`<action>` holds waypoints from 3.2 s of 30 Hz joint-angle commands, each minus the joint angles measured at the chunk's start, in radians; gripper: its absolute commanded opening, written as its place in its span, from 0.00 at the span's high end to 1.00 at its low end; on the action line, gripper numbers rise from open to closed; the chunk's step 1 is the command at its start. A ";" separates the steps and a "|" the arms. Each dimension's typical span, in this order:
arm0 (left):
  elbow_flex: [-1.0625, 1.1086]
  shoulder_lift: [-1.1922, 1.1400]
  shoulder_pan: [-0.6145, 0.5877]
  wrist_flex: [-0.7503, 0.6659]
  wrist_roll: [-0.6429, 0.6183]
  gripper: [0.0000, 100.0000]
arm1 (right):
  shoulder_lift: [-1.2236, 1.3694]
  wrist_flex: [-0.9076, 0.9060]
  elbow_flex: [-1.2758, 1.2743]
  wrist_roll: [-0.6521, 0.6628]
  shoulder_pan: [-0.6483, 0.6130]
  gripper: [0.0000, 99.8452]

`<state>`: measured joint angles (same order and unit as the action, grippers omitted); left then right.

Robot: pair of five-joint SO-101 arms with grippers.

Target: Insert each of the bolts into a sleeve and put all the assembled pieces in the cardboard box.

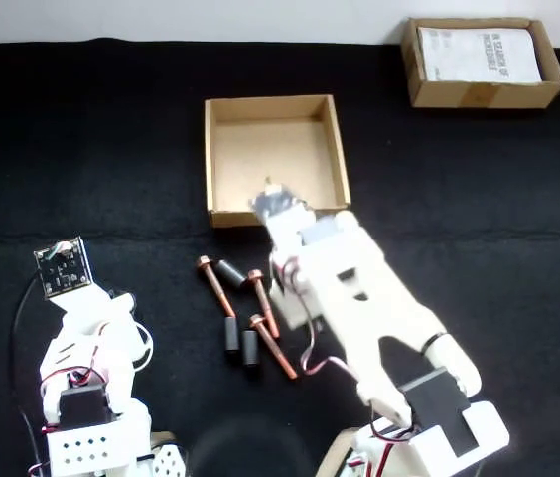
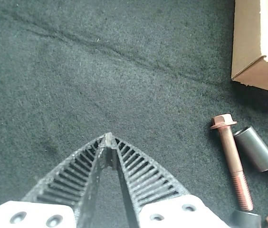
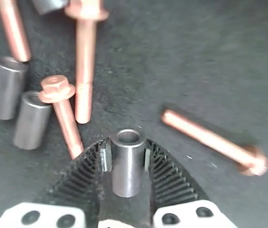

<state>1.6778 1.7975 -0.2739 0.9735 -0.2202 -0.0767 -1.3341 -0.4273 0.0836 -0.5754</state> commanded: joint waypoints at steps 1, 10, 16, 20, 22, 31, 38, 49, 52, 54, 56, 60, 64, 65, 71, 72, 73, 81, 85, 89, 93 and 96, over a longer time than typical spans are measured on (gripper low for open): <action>-0.008 0.007 0.018 0.008 0.003 0.99 | -0.024 -0.150 0.251 0.003 0.061 0.99; -0.321 -0.193 0.134 0.109 0.040 0.99 | -0.394 -0.300 0.384 0.002 0.096 0.99; -0.662 -0.628 0.229 0.110 0.040 0.99 | -0.656 -0.394 0.384 0.002 0.150 0.99; -0.852 -0.832 0.358 0.130 0.040 0.99 | -0.792 -0.423 0.383 0.008 0.335 0.99; -0.937 -0.917 0.452 0.170 0.040 0.99 | -0.849 -0.424 0.383 0.028 0.443 0.99; -1.280 -1.334 0.754 0.394 0.043 0.87 | -1.138 -0.417 0.137 0.064 0.773 0.99; -1.675 -1.742 0.808 0.686 0.261 0.82 | -1.454 -0.298 -0.142 0.064 1.038 0.99; -2.103 -2.112 0.831 0.760 0.763 0.82 | -1.756 -0.070 -0.538 0.138 1.419 0.99; -2.124 -2.147 0.865 0.760 0.810 0.82 | -1.748 0.018 -0.628 0.141 1.491 0.99; -2.126 -2.167 0.894 0.760 0.832 0.82 | -1.748 0.096 -0.708 0.160 1.520 0.99; -2.127 -2.186 0.929 0.760 0.835 0.82 | -1.748 0.186 -0.789 0.170 1.547 0.99; -2.127 -2.219 0.993 0.758 0.832 0.82 | -1.748 0.371 -0.928 0.199 1.584 0.99; -2.127 -2.242 1.029 0.695 0.810 0.82 | -1.748 0.458 -1.007 0.215 1.589 0.99; -2.127 -2.247 1.035 0.667 0.790 0.82 | -1.748 0.461 -1.018 0.215 1.589 0.99; -2.129 -2.281 1.046 0.552 0.766 0.82 | -1.748 0.483 -1.049 0.215 1.586 0.99; -2.129 -2.290 1.047 0.539 0.766 0.82 | -1.748 0.499 -1.058 0.215 1.587 0.99; -2.129 -2.299 1.049 0.525 0.766 0.82 | -1.748 0.521 -1.067 0.215 1.589 0.99; -2.206 -2.393 1.082 0.468 0.766 0.82 | -1.748 0.558 -1.086 0.216 1.589 0.99; -2.351 -2.493 1.081 0.474 0.766 0.82 | -1.748 0.558 -1.086 0.218 1.589 0.99; -2.506 -2.600 1.084 0.508 0.767 0.82 | -1.748 0.558 -1.086 0.250 1.589 0.99; -2.654 -2.706 1.081 0.583 0.767 0.82 | -1.748 0.558 -1.086 0.252 1.589 0.99; -2.755 -2.766 1.078 0.649 0.769 0.82 | -1.747 0.558 -1.086 0.250 1.589 0.99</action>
<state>-0.9628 -0.9521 0.8048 1.5673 0.5516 -1.8182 -0.8017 -1.5152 0.3199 1.0035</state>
